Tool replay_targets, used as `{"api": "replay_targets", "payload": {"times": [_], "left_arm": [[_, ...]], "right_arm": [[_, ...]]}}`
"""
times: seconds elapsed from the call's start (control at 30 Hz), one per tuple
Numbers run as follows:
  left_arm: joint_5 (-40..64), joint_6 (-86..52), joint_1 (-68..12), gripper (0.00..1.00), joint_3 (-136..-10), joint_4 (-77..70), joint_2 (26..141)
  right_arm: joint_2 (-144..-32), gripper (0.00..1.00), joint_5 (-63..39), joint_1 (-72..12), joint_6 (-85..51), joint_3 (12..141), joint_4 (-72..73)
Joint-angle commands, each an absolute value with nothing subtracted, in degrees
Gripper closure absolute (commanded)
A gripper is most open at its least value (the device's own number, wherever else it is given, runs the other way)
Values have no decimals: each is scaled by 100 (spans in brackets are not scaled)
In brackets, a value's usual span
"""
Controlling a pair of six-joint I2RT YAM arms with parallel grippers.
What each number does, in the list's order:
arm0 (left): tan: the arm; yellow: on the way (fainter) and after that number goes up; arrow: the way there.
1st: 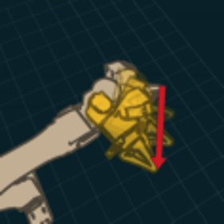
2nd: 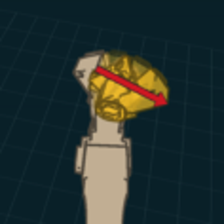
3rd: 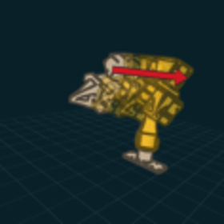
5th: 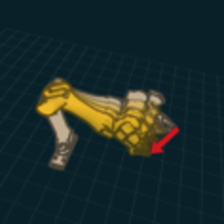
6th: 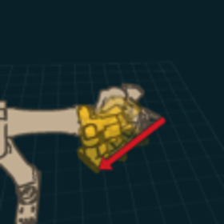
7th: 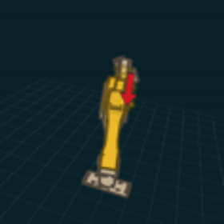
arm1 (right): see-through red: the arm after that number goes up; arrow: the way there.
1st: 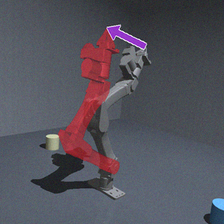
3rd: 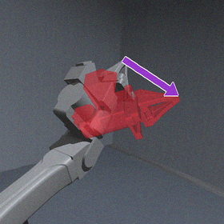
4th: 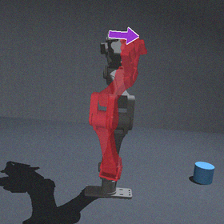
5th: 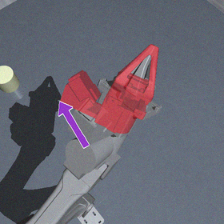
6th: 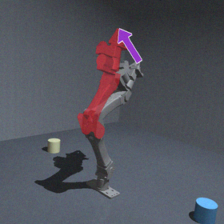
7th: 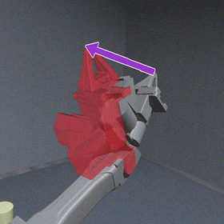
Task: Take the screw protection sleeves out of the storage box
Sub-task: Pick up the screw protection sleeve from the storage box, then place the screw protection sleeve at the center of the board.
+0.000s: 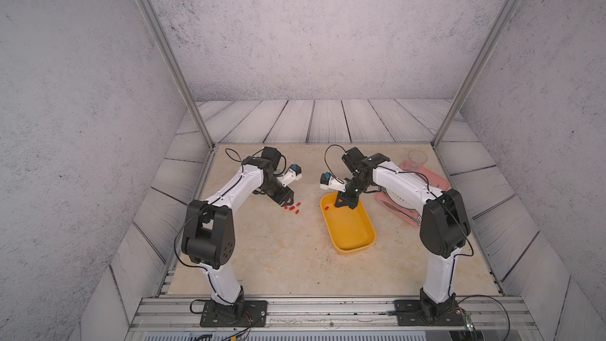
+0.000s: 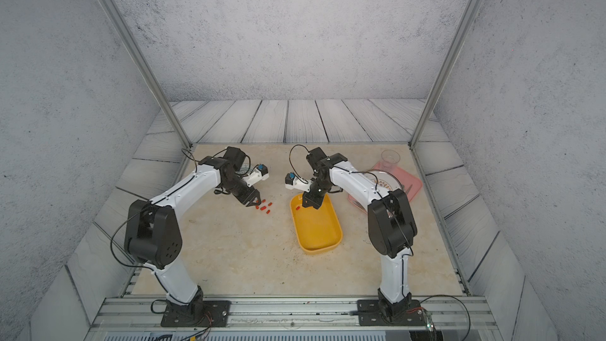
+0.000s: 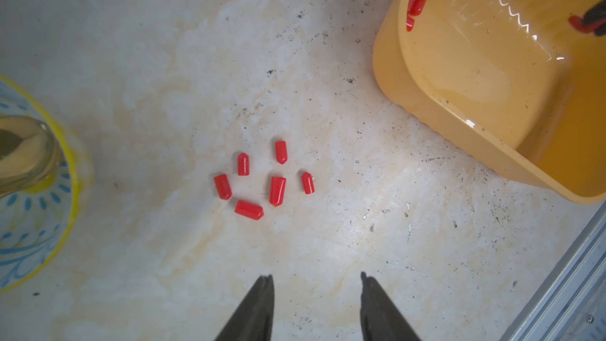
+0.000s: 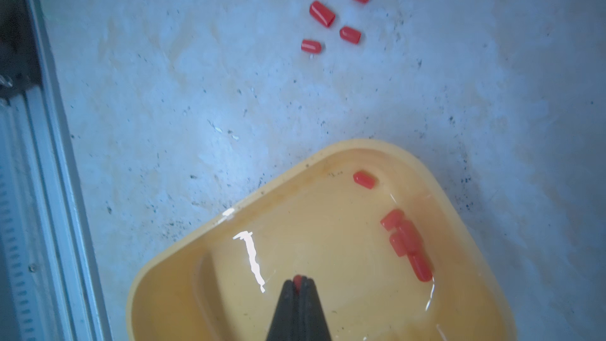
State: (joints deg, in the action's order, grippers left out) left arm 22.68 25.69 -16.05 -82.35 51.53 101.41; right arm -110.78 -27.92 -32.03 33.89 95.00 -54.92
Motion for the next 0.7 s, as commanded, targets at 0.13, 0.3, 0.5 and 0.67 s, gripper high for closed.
{"api": "replay_targets", "payload": {"times": [0.13, 0.3, 0.5, 0.67], "left_arm": [[3464, 3318, -882, 36, -7992, 5247, 9722], [3902, 3581, -517, 23, -7860, 5282, 9686], [3887, 3822, -336, 12, -7650, 5212, 9533], [3461, 4039, -259, 4, -7560, 5211, 9401]], "right_arm": [[-11421, 99, -3443, -3547, 1533, 9838, -4404], [-11800, 98, -2987, -3897, 1197, 10085, -4141], [-12442, 97, -2398, -4121, 929, 10491, -4036], [-12975, 96, -2188, -4258, 891, 10916, -4008]]}}
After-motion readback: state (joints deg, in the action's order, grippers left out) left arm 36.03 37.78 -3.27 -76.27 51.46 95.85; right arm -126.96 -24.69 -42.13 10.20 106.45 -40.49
